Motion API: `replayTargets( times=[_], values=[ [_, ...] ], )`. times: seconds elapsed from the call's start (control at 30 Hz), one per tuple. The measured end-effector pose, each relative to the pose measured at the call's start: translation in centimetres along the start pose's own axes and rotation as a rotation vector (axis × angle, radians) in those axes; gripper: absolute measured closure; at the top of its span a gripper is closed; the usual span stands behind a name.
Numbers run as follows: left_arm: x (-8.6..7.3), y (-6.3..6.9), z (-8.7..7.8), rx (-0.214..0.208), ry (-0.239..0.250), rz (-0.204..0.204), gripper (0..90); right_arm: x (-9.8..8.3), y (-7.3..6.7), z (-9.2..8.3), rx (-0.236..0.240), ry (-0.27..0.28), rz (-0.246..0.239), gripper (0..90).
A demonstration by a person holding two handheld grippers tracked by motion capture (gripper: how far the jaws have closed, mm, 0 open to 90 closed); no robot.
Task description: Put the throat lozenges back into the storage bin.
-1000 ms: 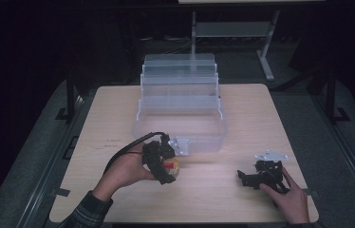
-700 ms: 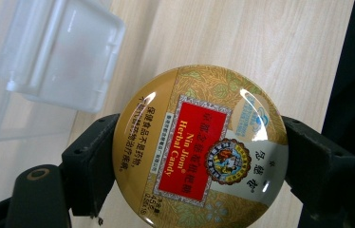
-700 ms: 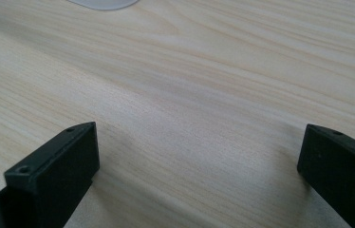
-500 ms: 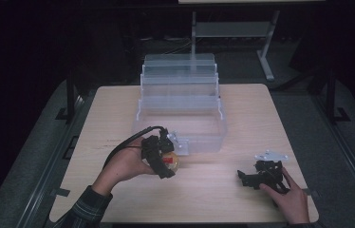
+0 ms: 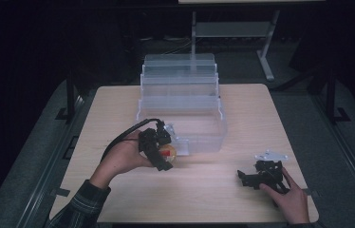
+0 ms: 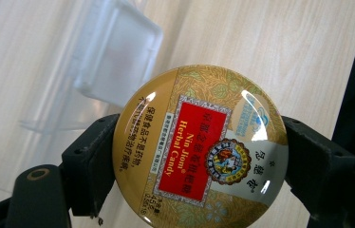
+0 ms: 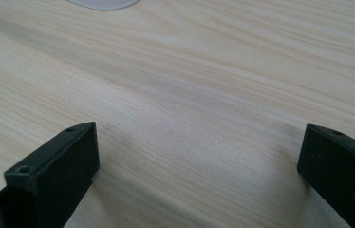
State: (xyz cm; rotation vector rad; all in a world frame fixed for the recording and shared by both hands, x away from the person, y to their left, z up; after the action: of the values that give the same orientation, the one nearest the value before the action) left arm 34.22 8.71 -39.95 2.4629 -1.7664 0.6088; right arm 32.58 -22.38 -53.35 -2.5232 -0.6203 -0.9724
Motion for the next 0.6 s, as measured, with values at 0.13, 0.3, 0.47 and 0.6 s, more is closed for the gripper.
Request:
replayTargets(
  times=[0.13,0.3,0.47,0.6],
  values=[
    [0.2,-0.6,-0.3,0.008,0.002,-0.012,19.6,0.0,0.0,0.0,0.0,0.0,-0.001,0.0],
    [0.3,-1.3,-0.5,0.015,0.002,-0.019,19.6,0.0,0.0,0.0,0.0,0.0,-0.001,0.0],
    [0.4,-2.1,-0.7,0.025,0.007,-0.038,19.6,0.0,0.0,0.0,0.001,0.0,-0.002,0.0],
    [0.5,-2.9,-1.0,0.031,0.01,-0.048,19.6,0.0,0.0,0.0,0.001,0.0,-0.002,0.0]
  ],
)
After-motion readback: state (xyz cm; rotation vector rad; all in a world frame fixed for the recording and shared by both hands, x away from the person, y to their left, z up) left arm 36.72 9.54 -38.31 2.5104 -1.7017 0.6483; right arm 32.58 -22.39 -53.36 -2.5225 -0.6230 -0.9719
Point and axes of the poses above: each handheld gripper's, and its own axes: z roughly forward along the jaws, x roughly out of its top, y roughly to its right, the point moved 7 cm from there along z, roughly forward along the jaws, and after that the axes turned 12 degrees about x, right-handed, at the moved point
